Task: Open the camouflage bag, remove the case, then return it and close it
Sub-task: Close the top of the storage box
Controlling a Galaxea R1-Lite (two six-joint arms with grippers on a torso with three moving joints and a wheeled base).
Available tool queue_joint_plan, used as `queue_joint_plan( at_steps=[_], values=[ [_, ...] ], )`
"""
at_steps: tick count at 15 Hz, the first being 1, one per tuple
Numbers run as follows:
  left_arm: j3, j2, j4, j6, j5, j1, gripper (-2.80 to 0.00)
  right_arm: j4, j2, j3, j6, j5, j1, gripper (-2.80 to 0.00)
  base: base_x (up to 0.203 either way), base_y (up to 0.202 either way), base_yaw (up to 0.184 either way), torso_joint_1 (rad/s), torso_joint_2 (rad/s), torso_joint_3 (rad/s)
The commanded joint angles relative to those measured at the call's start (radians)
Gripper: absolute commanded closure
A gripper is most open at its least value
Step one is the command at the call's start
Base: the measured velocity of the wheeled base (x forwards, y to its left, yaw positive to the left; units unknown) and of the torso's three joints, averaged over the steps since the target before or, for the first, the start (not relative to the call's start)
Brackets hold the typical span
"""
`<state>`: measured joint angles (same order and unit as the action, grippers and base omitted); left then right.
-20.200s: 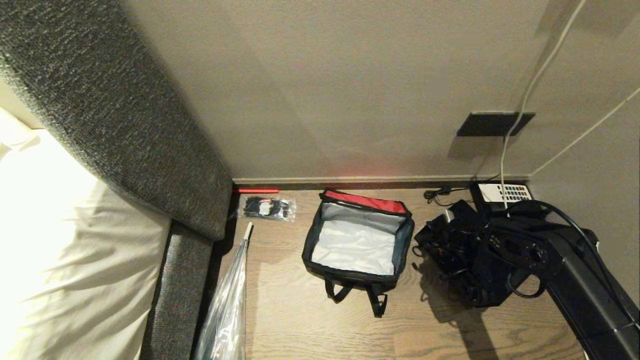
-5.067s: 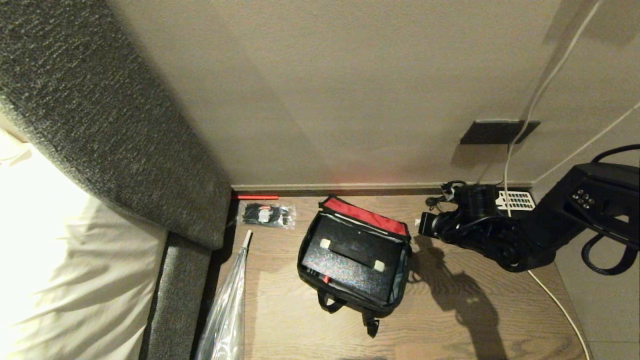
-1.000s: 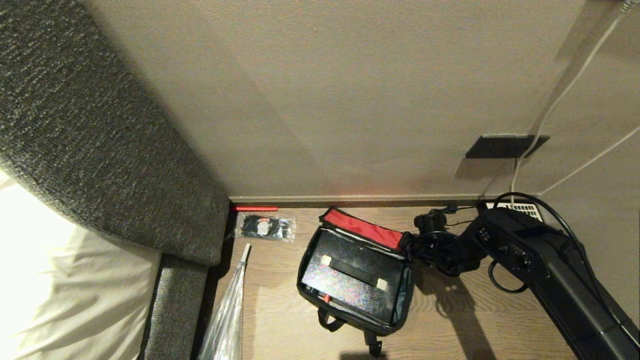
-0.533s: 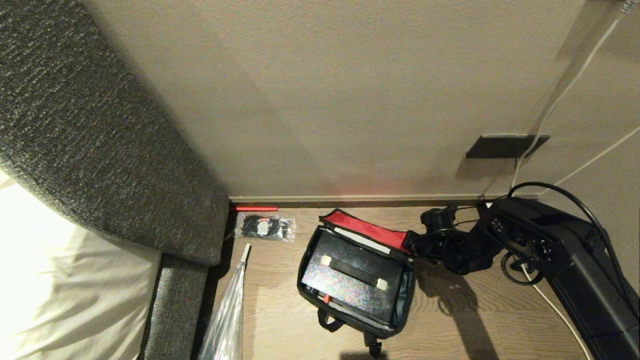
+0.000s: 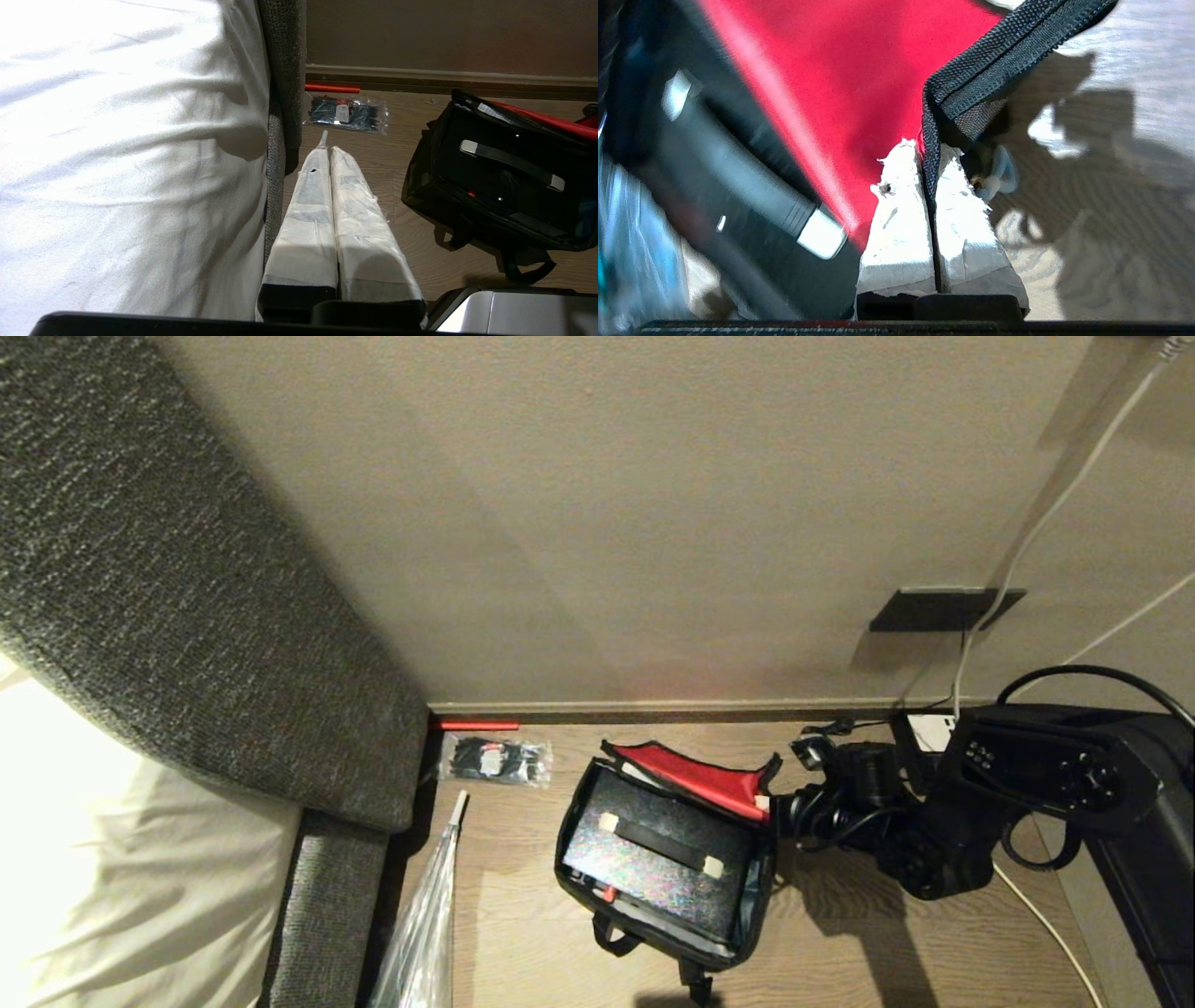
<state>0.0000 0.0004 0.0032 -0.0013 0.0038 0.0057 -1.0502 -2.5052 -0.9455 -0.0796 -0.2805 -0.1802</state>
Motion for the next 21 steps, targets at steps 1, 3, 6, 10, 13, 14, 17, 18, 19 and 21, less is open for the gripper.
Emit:
queue_joint_plan(
  at_steps=[1,3,6,10,13,14,17,18,19,21],
  values=[
    [0.002,-0.002,0.0,0.0,0.001,0.0,0.0,-0.038,0.059,0.102,0.069,-0.03,-0.001,0.0,0.0,0.0,0.0,0.0,0.0,0.0],
    [0.002,-0.002,0.0,0.0,0.001,0.0,0.0,-0.067,0.085,0.188,0.175,-0.051,-0.002,0.0,0.0,0.0,0.0,0.0,0.0,0.0],
    [0.002,-0.002,0.0,0.0,0.001,0.0,0.0,-0.13,0.099,0.315,0.304,-0.075,-0.002,0.0,0.0,0.0,0.0,0.0,0.0,0.0],
    [0.002,-0.002,0.0,0.0,0.001,0.0,0.0,-0.241,0.09,0.472,0.455,-0.156,-0.003,0.0,0.0,0.0,0.0,0.0,0.0,0.0],
    [0.002,-0.002,0.0,0.0,0.001,0.0,0.0,-0.243,0.1,0.505,0.514,-0.157,-0.001,0.0,0.0,0.0,0.0,0.0,0.0,0.0],
    [0.002,-0.002,0.0,0.0,0.001,0.0,0.0,-0.245,0.1,0.51,0.528,-0.157,-0.002,0.0,0.0,0.0,0.0,0.0,0.0,0.0],
    [0.002,-0.002,0.0,0.0,0.001,0.0,0.0,-0.248,0.098,0.528,0.538,-0.157,-0.002,-2.8,0.0,0.0,0.0,0.0,0.0,0.0],
    [0.002,-0.002,0.0,0.0,0.001,0.0,0.0,-0.249,0.098,0.528,0.538,-0.16,-0.004,-2.8,0.0,0.0,0.0,0.0,0.0,0.0],
    [0.002,-0.002,0.0,0.0,0.001,0.0,0.0,-0.249,0.098,0.528,0.54,-0.18,-0.002,-2.8,0.0,0.0,0.0,0.0,0.0,0.0],
    [0.002,-0.002,0.0,0.0,0.001,0.0,0.0,-0.251,0.101,0.516,0.54,-0.216,-0.004,-2.8,0.0,0.0,0.0,0.0,0.0,0.0]
  ],
)
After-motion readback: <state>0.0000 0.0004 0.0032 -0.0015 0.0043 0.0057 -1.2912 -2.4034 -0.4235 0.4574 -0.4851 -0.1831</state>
